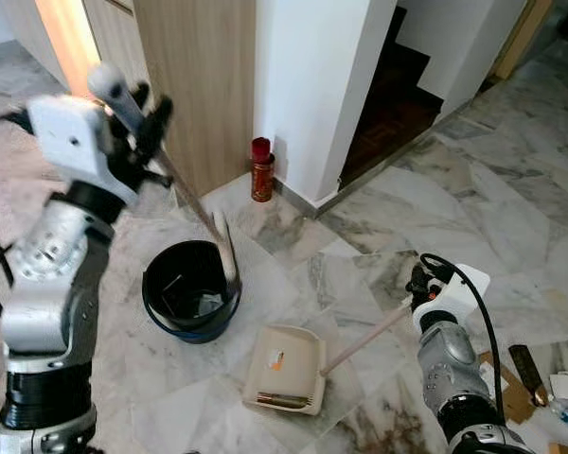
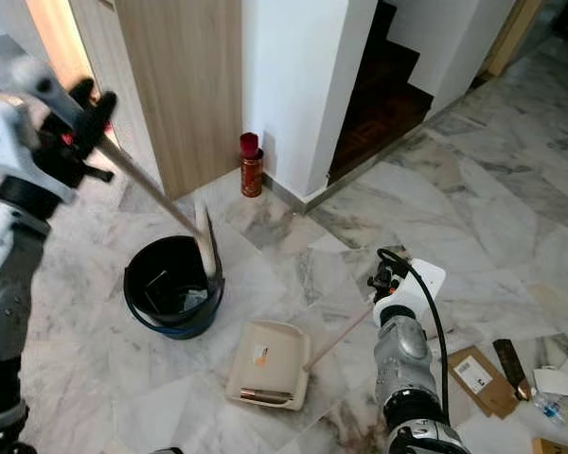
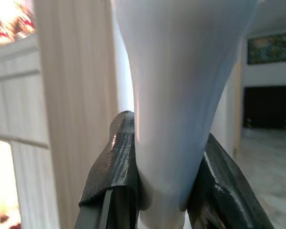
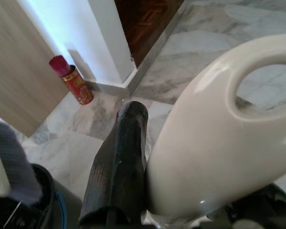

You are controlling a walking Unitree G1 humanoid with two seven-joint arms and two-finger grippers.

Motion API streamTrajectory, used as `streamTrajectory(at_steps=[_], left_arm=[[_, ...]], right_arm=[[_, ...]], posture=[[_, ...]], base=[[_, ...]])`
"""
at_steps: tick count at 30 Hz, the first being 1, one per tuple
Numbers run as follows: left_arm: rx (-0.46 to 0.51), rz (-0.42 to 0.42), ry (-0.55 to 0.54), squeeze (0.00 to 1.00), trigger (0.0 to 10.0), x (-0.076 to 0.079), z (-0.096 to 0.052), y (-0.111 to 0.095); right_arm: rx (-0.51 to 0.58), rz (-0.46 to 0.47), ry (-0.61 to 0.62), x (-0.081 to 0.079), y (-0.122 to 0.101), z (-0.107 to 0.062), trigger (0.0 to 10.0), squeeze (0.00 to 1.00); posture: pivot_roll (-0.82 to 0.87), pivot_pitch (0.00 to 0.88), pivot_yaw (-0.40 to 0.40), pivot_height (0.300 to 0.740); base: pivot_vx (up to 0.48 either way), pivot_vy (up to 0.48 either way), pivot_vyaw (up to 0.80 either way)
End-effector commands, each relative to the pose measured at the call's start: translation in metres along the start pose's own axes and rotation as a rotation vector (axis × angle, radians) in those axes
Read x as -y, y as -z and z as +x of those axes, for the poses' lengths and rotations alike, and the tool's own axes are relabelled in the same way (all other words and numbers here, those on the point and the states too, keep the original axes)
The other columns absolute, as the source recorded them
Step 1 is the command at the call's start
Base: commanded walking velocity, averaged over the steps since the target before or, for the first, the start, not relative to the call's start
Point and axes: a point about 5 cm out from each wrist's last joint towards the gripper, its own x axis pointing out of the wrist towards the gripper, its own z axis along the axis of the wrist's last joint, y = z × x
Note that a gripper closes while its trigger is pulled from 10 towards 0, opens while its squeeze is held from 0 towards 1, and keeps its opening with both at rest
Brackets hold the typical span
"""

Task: Sweep floor

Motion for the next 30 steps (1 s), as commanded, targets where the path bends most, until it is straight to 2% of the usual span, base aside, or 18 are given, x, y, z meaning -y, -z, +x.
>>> streamTrajectory(at_steps=[1, 2, 3, 4, 6, 7, 9, 12, 13, 16, 17, 19, 21, 24, 25, 26, 27, 30], left_arm=[[0.154, 0.078, -0.043, 0.0, 10.0, -0.007, 0.006, -0.039], [0.154, 0.078, -0.043, 0.0, 10.0, -0.007, 0.006, -0.039], [0.164, 0.134, -0.083, 0.0, 10.0, -0.015, 0.005, -0.046], [0.164, 0.134, -0.083, 0.0, 10.0, -0.015, 0.005, -0.046], [0.107, 0.245, -0.159, 0.0, 10.0, -0.033, -0.006, -0.042], [0.107, 0.245, -0.159, 0.0, 10.0, -0.033, -0.006, -0.042], [0.032, 0.314, -0.202, 0.0, 10.0, -0.044, -0.017, -0.032], [-0.069, 0.415, -0.218, 0.0, 10.0, -0.049, -0.034, -0.02], [-0.069, 0.415, -0.218, 0.0, 10.0, -0.049, -0.034, -0.02], [-0.156, 0.482, -0.255, 0.0, 10.0, -0.055, -0.053, -0.009], [-0.164, 0.49, -0.258, 0.0, 10.0, -0.055, -0.054, -0.008], [-0.24, 0.453, -0.257, 0.0, 10.0, -0.056, -0.07, 0.009], [-0.283, 0.424, -0.253, 0.0, 10.0, -0.055, -0.079, 0.02], [-0.354, 0.347, -0.249, 0.0, 10.0, -0.049, -0.098, 0.043], [-0.394, 0.316, -0.261, 0.0, 10.0, -0.045, -0.11, 0.055], [-0.394, 0.316, -0.261, 0.0, 10.0, -0.045, -0.11, 0.055], [-0.427, 0.295, -0.271, 0.0, 10.0, -0.042, -0.117, 0.063], [-0.464, 0.261, -0.278, 0.0, 10.0, -0.037, -0.127, 0.074]], right_arm=[[0.041, 0.002, 0.013, 0.002, -0.009, 0.003, 10.0, 0.0], [0.041, 0.002, 0.013, 0.002, -0.009, 0.003, 10.0, 0.0], [0.045, 0.002, 0.018, 0.003, -0.01, 0.003, 10.0, 0.0], [0.045, 0.002, 0.018, 0.003, -0.01, 0.003, 10.0, 0.0], [0.064, 0.012, 0.028, 0.005, -0.013, 0.004, 10.0, 0.0], [0.064, 0.012, 0.028, 0.005, -0.013, 0.004, 10.0, 0.0], [0.094, 0.026, 0.043, 0.006, -0.018, 0.005, 10.0, 0.0], [0.14, 0.038, 0.067, 0.009, -0.026, 0.006, 10.0, 0.0], [0.14, 0.038, 0.067, 0.009, -0.026, 0.006, 10.0, 0.0], [0.15, 0.04, 0.073, 0.01, -0.03, 0.007, 10.0, 0.0], [0.15, 0.04, 0.073, 0.01, -0.03, 0.007, 10.0, 0.0], [0.152, 0.039, 0.07, 0.009, -0.03, 0.008, 10.0, 0.0], [0.154, 0.039, 0.069, 0.007, -0.03, 0.008, 10.0, 0.0], [0.155, 0.04, 0.068, 0.006, -0.031, 0.009, 10.0, 0.0], [0.157, 0.042, 0.067, 0.005, -0.031, 0.009, 10.0, 0.0], [0.157, 0.042, 0.067, 0.005, -0.031, 0.009, 10.0, 0.0], [0.158, 0.042, 0.066, 0.005, -0.032, 0.01, 10.0, 0.0], [0.161, 0.044, 0.064, 0.004, -0.032, 0.01, 10.0, 0.0]], posture=[[0.23, 0.043, -0.084, 0.74], [0.23, 0.043, -0.084, 0.74], [0.23, 0.036, -0.084, 0.74], [0.23, 0.036, -0.084, 0.74], [0.24, 0.024, -0.083, 0.74], [0.24, 0.024, -0.083, 0.74], [0.24, 0.02, -0.083, 0.74], [0.24, 0.022, -0.088, 0.74], [0.24, 0.022, -0.088, 0.74], [0.25, 0.027, -0.098, 0.74], [0.25, 0.027, -0.098, 0.74], [0.25, 0.029, -0.106, 0.74], [0.26, 0.031, -0.108, 0.74], [0.26, 0.029, -0.11, 0.74], [0.25, 0.028, -0.111, 0.74], [0.25, 0.028, -0.111, 0.74], [0.25, 0.029, -0.112, 0.74], [0.25, 0.029, -0.116, 0.74]], base=[[0.0, 0.0, 0.0], [0.0, 0.0, 0.0], [0.0, 0.0, 0.0], [0.0, 0.0, 0.0], [0.0, 0.0, 0.0], [0.0, 0.0, 0.0], [0.0, 0.0, 0.0], [0.0, 0.0, 0.0], [0.0, 0.0, 0.0], [0.0, 0.0, 0.0], [0.0, 0.0, 0.0], [0.0, 0.0, 0.0], [0.0, 0.0, 0.0], [0.0, 0.0, 0.0], [0.0, 0.0, 0.0], [0.0, 0.0, 0.0], [0.0, 0.0, 0.0], [0.0, 0.0, 0.0]])
